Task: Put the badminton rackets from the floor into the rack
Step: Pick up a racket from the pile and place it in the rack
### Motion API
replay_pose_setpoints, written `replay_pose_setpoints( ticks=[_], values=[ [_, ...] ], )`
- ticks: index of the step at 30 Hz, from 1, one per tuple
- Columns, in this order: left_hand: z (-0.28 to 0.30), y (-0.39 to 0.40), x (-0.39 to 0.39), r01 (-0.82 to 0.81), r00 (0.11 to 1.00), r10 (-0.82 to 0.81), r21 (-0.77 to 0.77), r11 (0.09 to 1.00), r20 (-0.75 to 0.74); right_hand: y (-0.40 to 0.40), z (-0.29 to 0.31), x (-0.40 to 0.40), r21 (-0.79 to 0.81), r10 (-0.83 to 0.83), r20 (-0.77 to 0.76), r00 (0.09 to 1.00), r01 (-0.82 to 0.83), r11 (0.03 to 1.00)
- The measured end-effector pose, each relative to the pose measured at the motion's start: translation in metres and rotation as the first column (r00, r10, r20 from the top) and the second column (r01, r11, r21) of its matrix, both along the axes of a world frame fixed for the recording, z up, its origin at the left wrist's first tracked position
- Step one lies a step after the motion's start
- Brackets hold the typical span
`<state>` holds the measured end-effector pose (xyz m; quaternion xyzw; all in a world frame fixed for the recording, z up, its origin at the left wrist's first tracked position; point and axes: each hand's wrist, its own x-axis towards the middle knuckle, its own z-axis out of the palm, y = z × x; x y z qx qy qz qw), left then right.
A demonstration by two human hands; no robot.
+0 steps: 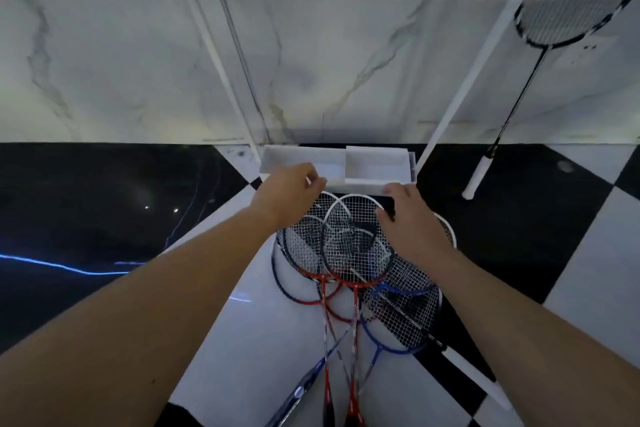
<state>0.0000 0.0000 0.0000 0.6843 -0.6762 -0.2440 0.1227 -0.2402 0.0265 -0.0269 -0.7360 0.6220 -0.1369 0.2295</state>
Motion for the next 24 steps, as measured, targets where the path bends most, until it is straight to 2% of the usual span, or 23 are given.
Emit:
replay_pose_setpoints(
  ticks=[3,6,10,19,24],
  values=[
    [-0.045,0.007,0.003,-0.070,0.997,0.074,0.104,0.992,-0.030,0.008,-0.039,0.004,0.200,-0.115,0.059,0.992,0.101,0.975],
    [-0.081,0.021,0.003,-0.098,0.990,0.115,0.204,0.974,-0.076,0.026,-0.083,0.010,0.417,-0.268,0.126,0.955,0.194,0.888],
    [-0.111,0.029,0.006,-0.095,0.978,0.146,0.304,0.948,-0.147,0.053,-0.139,0.022,0.594,-0.364,0.099,0.926,0.239,0.768],
    [-0.137,0.021,0.012,-0.008,0.962,0.120,0.415,0.910,-0.246,0.084,-0.196,0.046,0.684,-0.607,0.009,0.795,0.438,0.583],
    [-0.151,0.026,0.005,-0.043,0.937,0.212,0.508,0.860,-0.279,0.091,-0.205,0.053,0.656,-0.693,0.056,0.719,0.497,0.568]
  ],
)
